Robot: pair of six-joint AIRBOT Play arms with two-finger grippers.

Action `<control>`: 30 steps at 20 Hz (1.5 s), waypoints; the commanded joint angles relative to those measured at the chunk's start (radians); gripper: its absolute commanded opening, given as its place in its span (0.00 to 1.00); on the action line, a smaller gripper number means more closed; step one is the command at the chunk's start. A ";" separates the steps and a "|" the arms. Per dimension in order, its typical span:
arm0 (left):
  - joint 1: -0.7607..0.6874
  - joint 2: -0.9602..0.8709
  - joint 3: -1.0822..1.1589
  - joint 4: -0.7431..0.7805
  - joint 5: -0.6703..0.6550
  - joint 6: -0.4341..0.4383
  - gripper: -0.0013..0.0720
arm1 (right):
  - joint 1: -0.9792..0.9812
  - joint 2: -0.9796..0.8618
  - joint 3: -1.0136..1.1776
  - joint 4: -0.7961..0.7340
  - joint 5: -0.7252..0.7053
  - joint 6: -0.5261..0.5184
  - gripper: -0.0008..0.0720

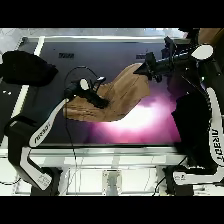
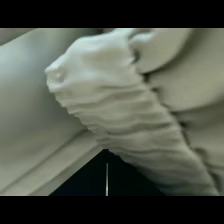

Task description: Fold the clothes and pants, and hang the long-sleeved shirts on hangers.

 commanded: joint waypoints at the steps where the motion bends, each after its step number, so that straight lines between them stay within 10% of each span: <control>1: -0.021 -0.036 -0.001 -0.166 0.142 -0.002 0.04 | 0.057 -0.016 0.009 -0.003 -0.056 0.018 0.06; 10: 0.214 0.138 0.051 0.408 -0.174 -0.119 0.04 | 0.247 -0.060 0.009 -0.104 -0.308 0.101 0.06; 19: 0.558 0.444 0.050 0.413 -0.261 -0.117 0.04 | 0.563 -0.292 0.105 -0.072 -0.602 0.118 0.07; 20: 0.574 0.452 0.049 0.413 -0.278 -0.117 0.04 | 0.601 -0.330 0.143 -0.072 -0.665 0.106 0.11; 22: 0.586 0.454 0.048 0.414 -0.301 -0.117 0.04 | 0.651 -0.394 0.227 -0.069 -0.781 0.092 0.65; 23: 0.586 0.453 0.048 0.413 -0.302 -0.117 0.04 | 0.664 -0.418 0.270 -0.069 -0.799 0.092 0.65; 26: 0.586 0.454 0.048 0.409 -0.303 -0.117 0.04 | 0.643 -0.435 0.358 -0.093 -0.773 0.091 0.65; 30: 0.586 0.454 0.048 0.413 -0.311 -0.117 0.04 | 0.440 -0.389 0.427 -0.267 -0.301 0.039 0.65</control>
